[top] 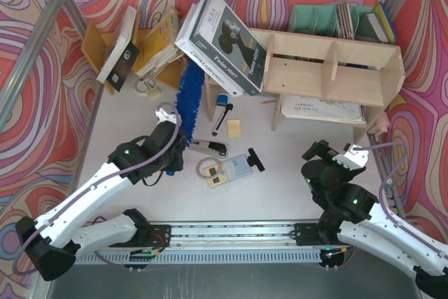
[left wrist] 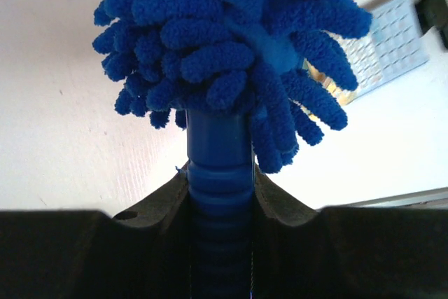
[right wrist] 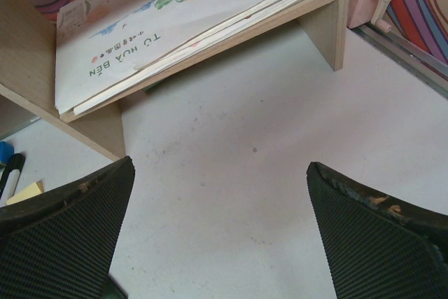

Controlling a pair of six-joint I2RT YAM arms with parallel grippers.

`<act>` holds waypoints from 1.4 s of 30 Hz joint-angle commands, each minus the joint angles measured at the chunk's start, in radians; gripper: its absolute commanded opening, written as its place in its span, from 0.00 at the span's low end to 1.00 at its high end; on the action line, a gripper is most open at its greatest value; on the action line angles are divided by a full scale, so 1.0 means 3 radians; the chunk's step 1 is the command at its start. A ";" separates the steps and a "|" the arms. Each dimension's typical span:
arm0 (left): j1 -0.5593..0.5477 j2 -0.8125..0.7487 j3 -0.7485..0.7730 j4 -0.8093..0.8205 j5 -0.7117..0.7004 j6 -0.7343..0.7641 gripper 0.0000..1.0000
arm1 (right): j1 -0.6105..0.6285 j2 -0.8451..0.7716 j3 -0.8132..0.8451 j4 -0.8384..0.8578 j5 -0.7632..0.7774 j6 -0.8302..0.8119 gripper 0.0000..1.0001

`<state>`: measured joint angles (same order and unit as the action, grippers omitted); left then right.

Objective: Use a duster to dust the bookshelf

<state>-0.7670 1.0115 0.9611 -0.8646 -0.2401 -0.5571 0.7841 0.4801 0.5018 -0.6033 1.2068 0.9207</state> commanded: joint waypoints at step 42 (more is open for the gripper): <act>-0.0005 -0.0054 0.1076 -0.0237 -0.0359 0.0362 0.00 | -0.0001 0.0047 0.0017 0.0081 0.0083 -0.0061 0.99</act>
<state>-0.7776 0.9813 1.3109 -1.0538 -0.4362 -0.3985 0.7841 0.4850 0.5018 -0.6029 1.2068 0.9173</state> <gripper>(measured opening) 0.343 0.987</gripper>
